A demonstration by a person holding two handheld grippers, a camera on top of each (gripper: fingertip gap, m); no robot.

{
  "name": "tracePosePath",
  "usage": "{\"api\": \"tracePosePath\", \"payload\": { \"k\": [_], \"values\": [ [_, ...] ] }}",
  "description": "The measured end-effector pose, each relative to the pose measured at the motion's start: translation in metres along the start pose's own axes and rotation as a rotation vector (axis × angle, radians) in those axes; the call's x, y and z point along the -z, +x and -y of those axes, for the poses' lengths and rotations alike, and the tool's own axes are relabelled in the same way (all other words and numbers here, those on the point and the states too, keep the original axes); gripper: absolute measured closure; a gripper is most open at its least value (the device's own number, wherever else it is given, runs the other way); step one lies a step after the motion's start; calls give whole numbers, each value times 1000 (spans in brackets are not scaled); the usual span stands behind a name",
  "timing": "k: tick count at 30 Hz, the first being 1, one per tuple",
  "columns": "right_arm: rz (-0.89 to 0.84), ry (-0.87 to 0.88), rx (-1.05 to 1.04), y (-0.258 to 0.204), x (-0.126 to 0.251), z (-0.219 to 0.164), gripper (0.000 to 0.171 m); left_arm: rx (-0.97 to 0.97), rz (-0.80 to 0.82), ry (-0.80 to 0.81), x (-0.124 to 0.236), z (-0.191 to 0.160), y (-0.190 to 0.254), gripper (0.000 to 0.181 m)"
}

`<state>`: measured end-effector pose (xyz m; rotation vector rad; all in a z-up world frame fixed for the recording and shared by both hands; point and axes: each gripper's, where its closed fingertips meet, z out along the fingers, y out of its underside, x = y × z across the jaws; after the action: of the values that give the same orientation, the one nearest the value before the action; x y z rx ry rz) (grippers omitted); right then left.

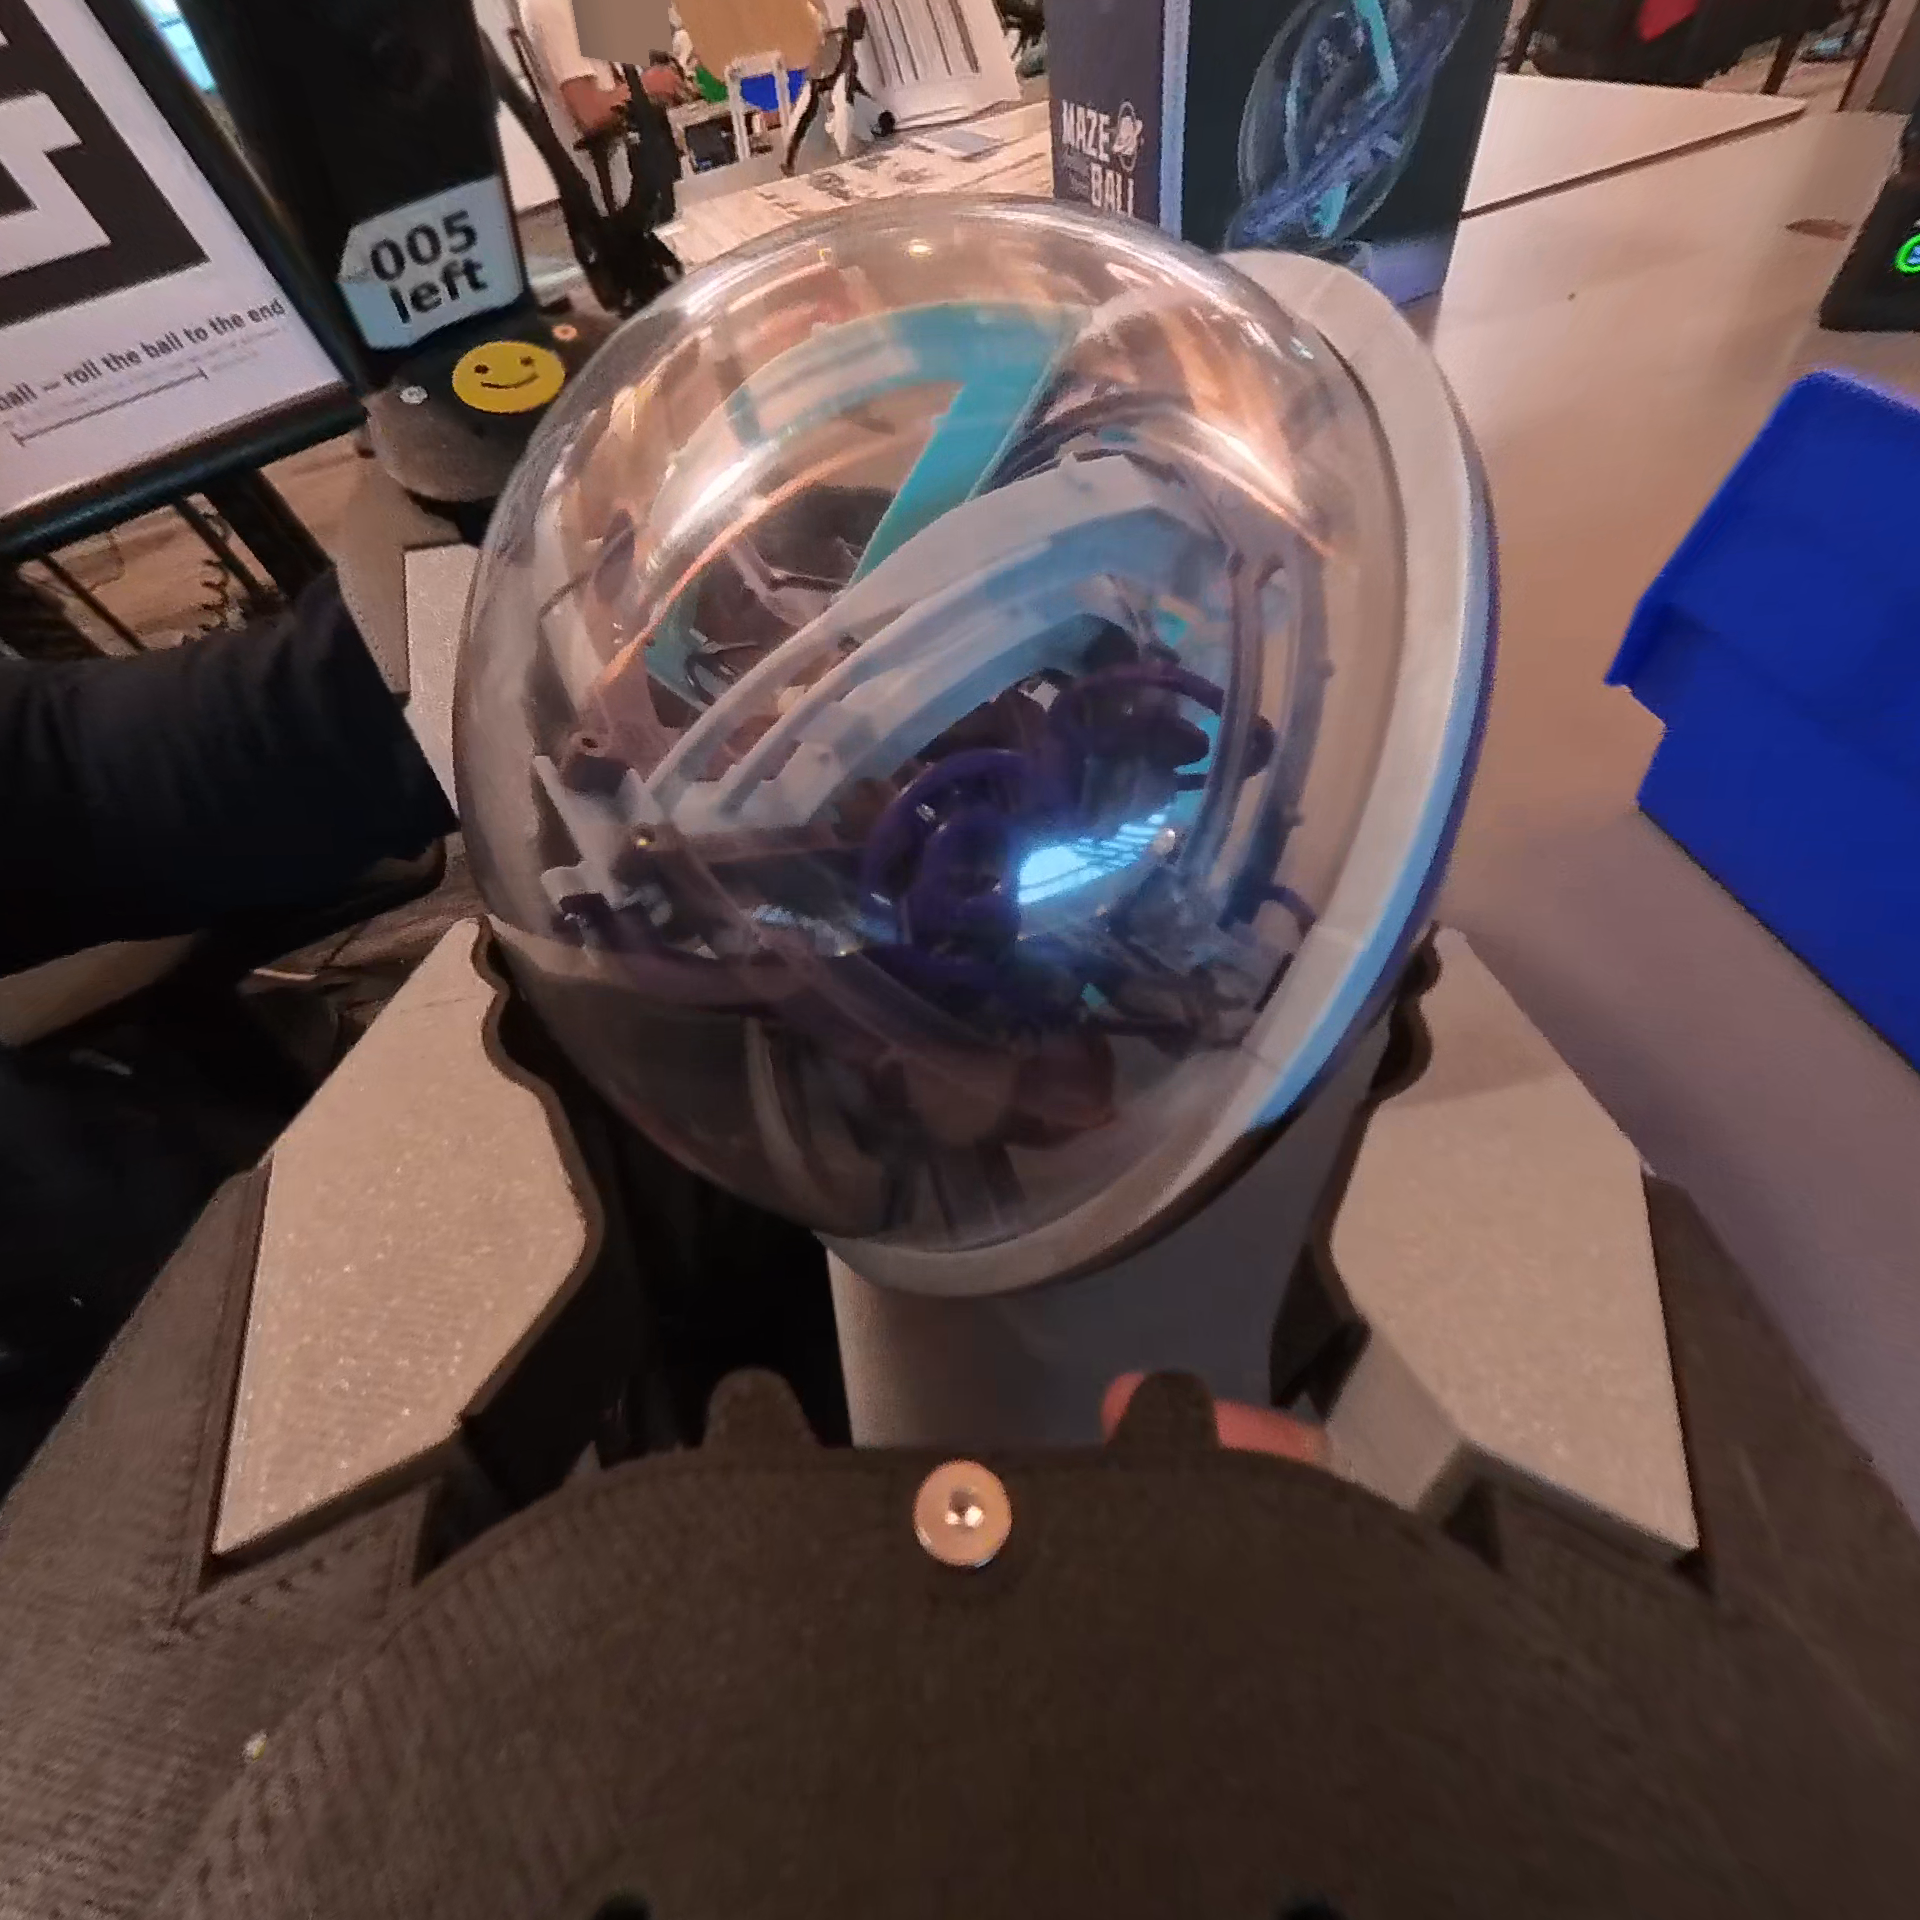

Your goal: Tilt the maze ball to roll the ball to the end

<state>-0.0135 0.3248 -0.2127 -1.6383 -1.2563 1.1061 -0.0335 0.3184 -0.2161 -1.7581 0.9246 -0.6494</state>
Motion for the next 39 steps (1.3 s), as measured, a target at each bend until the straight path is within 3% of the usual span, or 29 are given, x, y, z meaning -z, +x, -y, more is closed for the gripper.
{"api": "tracePosePath", "payload": {
  "k": [7, 15, 21, 25, 28, 31, 33, 36, 39],
  "values": [
    [-6, 15, -7, 8, -4, 4, 17, 7, 50, 12, 8, -1, -10, 48],
    [-97, 67, -8, 19, 33, 12, 29, -18, 61, 17, 21, 12, -18, 64],
    [-146, 47, 115, 13, 52, 6, 32, -250, 126, -100, 22, 2, -24, 68],
    [-210, -23, 168, 12, 63, -1, 33, -301, 134, -124, 23, 2, -24, 70],
    [-228, -13, 184, 8, 76, 8, 41, -265, 149, -98, 25, 8, -29, 72],
    [-242, 13, 170, 12, 83, 12, 63, -252, 211, -109, 24, 5, -43, 70],
    [-214, 10, 147, 14, 78, 6, 57, -247, 206, -98, 23, 5, -42, 67],
    [-195, -17, 142, 21, 63, -6, 33, -263, 208, -109, 22, 3, -41, 67],
    [-249, 33, 179, 32, 56, -3, 33, -276, 221, -124, 22, -3, -43, 66]
  ]
}}
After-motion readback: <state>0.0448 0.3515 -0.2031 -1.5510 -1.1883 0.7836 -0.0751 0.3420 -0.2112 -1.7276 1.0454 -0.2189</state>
